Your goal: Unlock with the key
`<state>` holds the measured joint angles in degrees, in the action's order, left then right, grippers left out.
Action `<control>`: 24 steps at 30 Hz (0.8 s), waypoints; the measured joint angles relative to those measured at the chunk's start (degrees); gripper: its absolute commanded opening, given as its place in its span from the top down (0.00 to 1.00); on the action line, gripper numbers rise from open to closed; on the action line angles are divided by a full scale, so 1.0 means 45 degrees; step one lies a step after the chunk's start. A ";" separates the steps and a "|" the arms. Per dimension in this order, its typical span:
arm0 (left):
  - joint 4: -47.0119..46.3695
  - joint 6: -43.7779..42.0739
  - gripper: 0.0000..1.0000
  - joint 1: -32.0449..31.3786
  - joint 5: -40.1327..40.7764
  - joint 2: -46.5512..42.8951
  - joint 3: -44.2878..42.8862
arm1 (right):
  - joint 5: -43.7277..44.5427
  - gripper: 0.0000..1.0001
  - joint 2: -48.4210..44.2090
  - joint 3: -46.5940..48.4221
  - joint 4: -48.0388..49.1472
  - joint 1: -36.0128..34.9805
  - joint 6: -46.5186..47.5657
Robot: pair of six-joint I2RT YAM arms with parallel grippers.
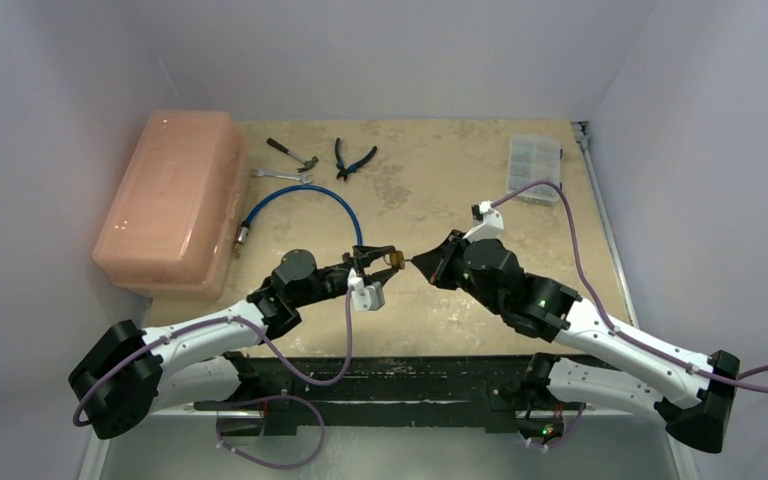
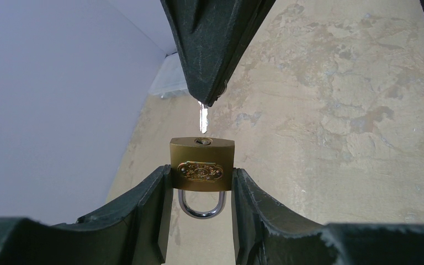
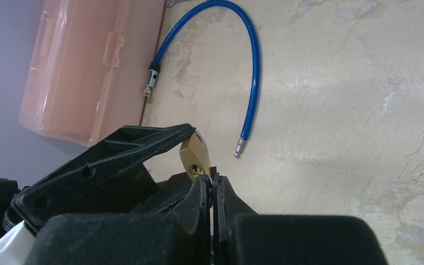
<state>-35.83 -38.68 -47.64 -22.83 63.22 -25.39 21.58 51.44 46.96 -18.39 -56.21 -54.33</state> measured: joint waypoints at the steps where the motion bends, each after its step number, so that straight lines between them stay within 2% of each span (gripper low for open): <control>1: 0.0000 0.0000 1.00 0.0000 -0.0005 0.0000 0.0000 | 0.0000 1.00 0.0000 0.0000 0.0000 0.0000 0.0000; 24: 0.0097 0.0005 1.00 0.0000 -0.0073 0.0000 0.0000 | 0.0005 1.00 0.0330 0.0015 0.0291 0.0000 0.0068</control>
<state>-35.40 -38.65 -47.64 -23.16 63.22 -25.39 21.61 52.93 47.03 -17.08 -56.21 -54.02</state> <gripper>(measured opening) 0.407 0.030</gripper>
